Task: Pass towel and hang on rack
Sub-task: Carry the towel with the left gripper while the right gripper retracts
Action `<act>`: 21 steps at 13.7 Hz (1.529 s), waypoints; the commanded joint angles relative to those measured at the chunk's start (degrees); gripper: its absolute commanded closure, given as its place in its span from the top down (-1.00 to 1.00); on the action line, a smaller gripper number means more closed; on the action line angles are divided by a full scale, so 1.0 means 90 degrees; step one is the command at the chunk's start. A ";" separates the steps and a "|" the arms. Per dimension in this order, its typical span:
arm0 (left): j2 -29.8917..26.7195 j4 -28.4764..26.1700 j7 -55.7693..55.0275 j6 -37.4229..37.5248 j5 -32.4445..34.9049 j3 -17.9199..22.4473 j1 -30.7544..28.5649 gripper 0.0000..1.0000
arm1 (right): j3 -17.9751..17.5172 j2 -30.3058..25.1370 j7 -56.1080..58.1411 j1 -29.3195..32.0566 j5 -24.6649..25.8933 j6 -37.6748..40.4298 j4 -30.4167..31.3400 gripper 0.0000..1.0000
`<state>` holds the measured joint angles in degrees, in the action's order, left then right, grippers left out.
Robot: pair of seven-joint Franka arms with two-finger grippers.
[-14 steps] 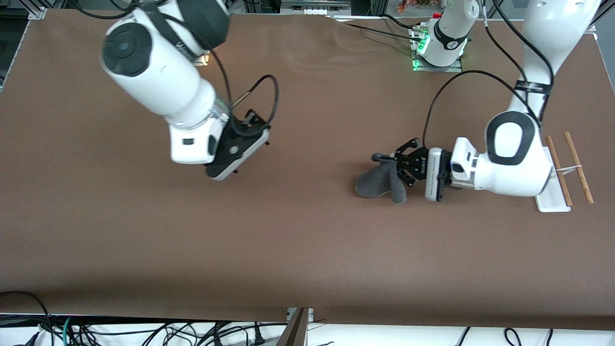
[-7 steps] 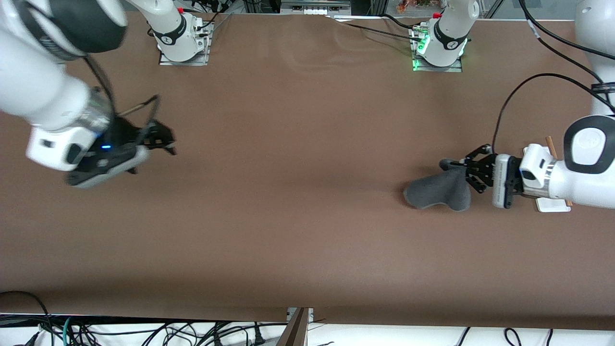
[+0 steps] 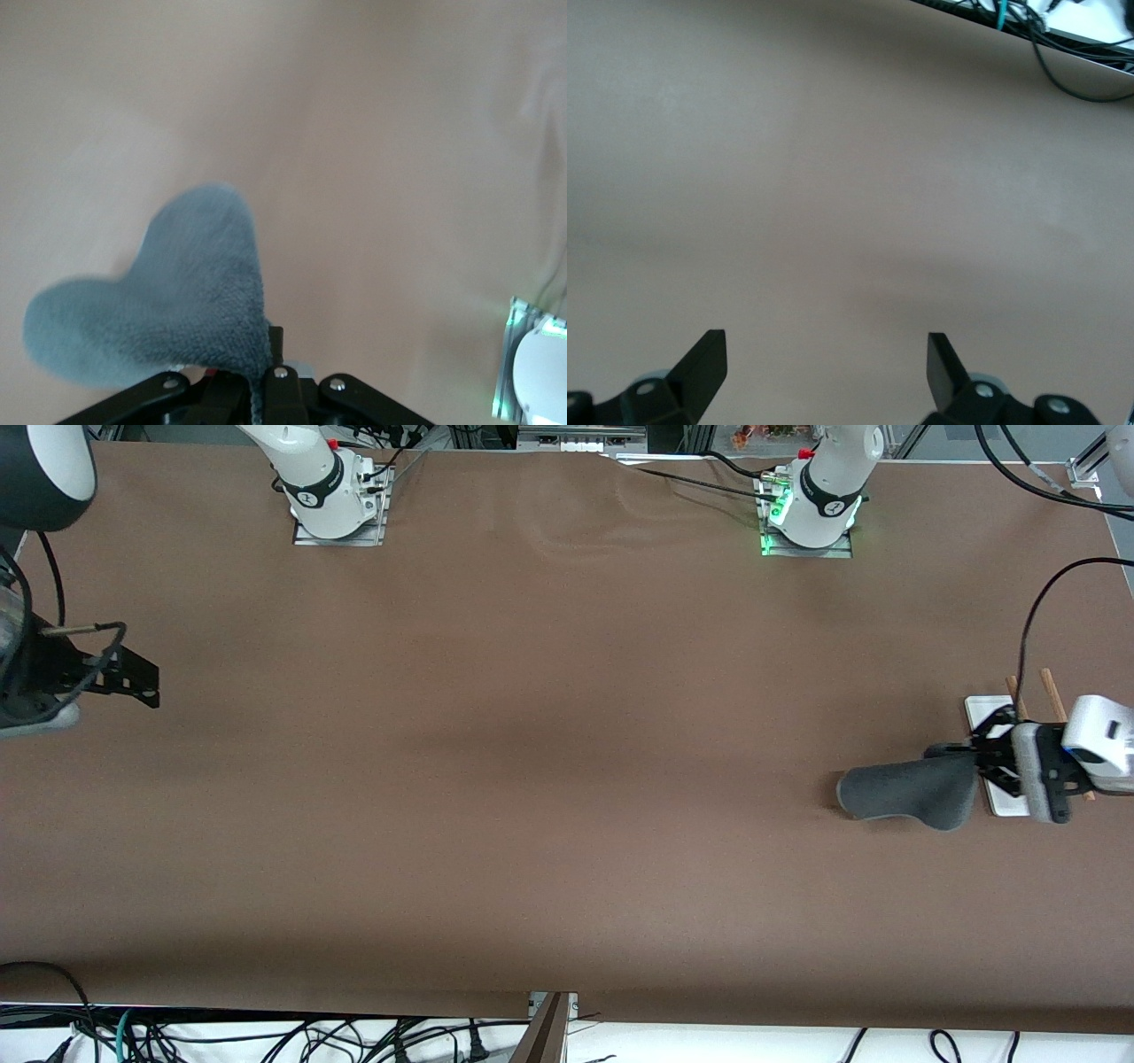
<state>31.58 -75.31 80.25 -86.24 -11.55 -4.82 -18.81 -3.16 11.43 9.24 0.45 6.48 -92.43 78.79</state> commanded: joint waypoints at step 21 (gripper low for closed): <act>0.1022 0.0331 0.1132 -0.1745 0.1342 0.1796 -0.1054 -1.00 | -0.0284 -0.0538 -0.1057 0.0262 -0.0515 0.1637 0.0201 1.00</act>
<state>39.56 -73.62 89.28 -101.12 -0.36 11.78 -27.36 -5.45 7.50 -0.28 2.04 1.02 -78.18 79.94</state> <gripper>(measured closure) 0.978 0.000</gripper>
